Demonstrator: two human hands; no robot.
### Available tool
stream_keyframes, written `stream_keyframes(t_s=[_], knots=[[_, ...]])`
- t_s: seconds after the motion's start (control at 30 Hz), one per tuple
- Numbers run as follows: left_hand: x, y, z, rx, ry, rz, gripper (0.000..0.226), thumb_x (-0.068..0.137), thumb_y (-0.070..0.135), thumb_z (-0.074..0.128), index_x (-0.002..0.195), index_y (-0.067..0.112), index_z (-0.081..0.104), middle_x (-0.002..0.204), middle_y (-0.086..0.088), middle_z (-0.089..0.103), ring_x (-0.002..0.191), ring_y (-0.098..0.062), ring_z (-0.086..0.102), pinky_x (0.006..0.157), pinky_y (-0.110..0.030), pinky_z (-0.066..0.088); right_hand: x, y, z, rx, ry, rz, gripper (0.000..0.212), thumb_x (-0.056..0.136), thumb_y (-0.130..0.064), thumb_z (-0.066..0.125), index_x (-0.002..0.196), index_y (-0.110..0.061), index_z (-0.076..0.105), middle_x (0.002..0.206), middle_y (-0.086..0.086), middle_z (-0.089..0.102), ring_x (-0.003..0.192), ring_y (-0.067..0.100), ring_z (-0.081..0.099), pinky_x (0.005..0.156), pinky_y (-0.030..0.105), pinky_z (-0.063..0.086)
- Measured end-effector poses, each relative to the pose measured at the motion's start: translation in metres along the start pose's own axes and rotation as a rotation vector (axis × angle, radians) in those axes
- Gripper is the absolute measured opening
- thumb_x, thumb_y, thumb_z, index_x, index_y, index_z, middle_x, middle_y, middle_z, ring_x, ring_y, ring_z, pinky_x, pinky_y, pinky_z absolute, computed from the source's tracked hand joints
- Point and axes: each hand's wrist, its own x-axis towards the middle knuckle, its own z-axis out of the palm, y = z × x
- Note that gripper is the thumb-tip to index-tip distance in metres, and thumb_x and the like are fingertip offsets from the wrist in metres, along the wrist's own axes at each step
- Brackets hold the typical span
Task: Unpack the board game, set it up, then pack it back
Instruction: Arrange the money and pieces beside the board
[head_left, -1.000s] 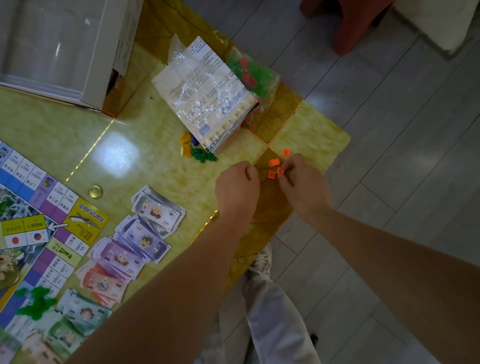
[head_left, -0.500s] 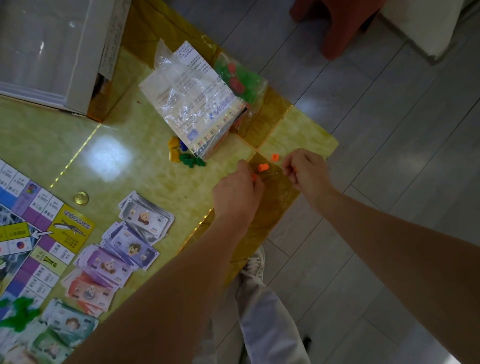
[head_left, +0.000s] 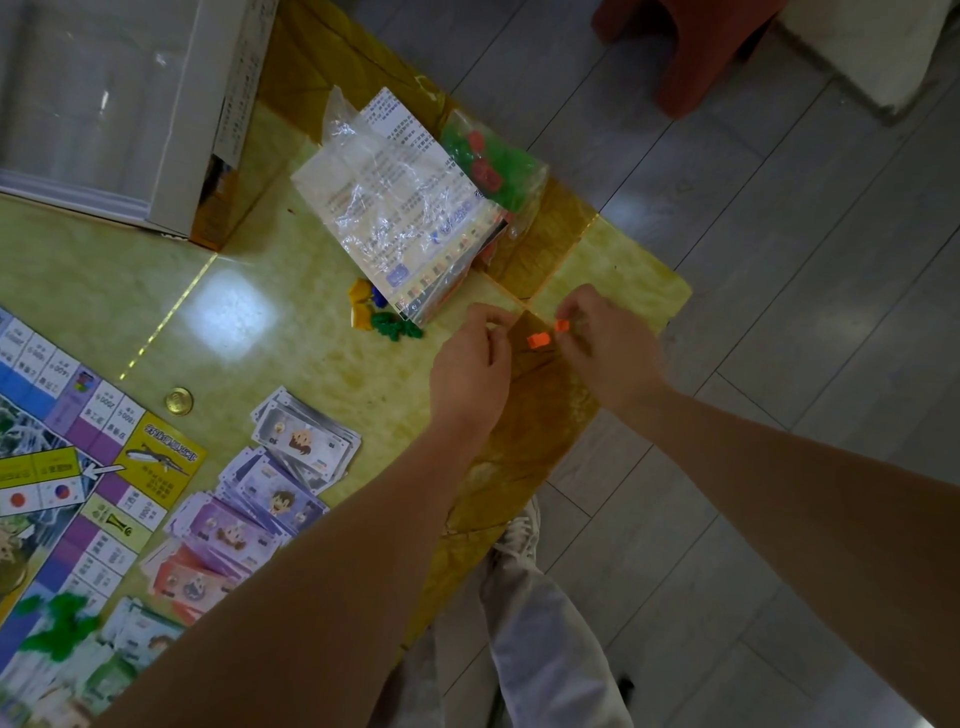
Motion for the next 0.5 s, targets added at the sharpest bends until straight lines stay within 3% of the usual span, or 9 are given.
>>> stream_keyframes(t_s=[0.07,0.17,0.3,0.4,0.5], knots=[[-0.002,0.001,0.001,0.149,-0.066,0.086,0.016,0.102,0.025,0.039,0.116,0.022,0.044,0.064,0.005,0.055,0.053,-0.012,0.049,0.052,-0.029,0.032,-0.002,-0.001,0.0,0.18,0.035,0.067,0.003,0.095,-0.022,0.051,0.094,-0.019,0.049,0.066,-0.006,0.051,0.058,0.012,0.048,0.05,0.026,0.032],[-0.002,0.005,0.005,0.456,-0.174,0.157,0.027,0.102,0.036,0.037,0.124,0.021,0.033,0.063,0.006,0.049,0.057,-0.02,0.052,0.054,-0.031,0.035,-0.001,-0.004,-0.006,0.571,0.052,0.241,0.024,0.093,-0.012,0.039,0.075,-0.016,0.055,0.06,-0.006,0.047,0.052,0.008,0.04,0.048,0.023,0.031],[0.003,0.009,0.014,0.611,-0.193,0.148,0.024,0.103,0.034,0.036,0.118,0.015,0.034,0.064,0.005,0.043,0.069,-0.028,0.058,0.057,-0.033,0.036,0.003,-0.007,-0.017,0.984,-0.098,0.469,0.033,0.086,-0.01,0.033,0.06,-0.012,0.054,0.053,0.001,0.044,0.044,0.008,0.032,0.038,0.019,0.024],[0.004,0.006,0.014,0.492,-0.137,0.104,0.021,0.104,0.032,0.033,0.112,0.013,0.038,0.073,-0.001,0.057,0.067,-0.029,0.058,0.056,-0.035,0.041,0.003,-0.007,-0.019,0.944,-0.107,0.462,0.034,0.088,-0.011,0.037,0.058,-0.01,0.054,0.05,-0.001,0.047,0.044,0.009,0.035,0.038,0.019,0.026],[0.001,0.0,0.01,0.201,-0.083,0.06,0.017,0.103,0.03,0.036,0.11,0.014,0.042,0.068,0.004,0.052,0.059,-0.019,0.051,0.051,-0.031,0.034,0.001,-0.009,-0.015,0.699,-0.051,0.362,0.035,0.087,-0.005,0.04,0.057,-0.014,0.055,0.049,-0.005,0.045,0.045,0.008,0.038,0.044,0.02,0.033]])
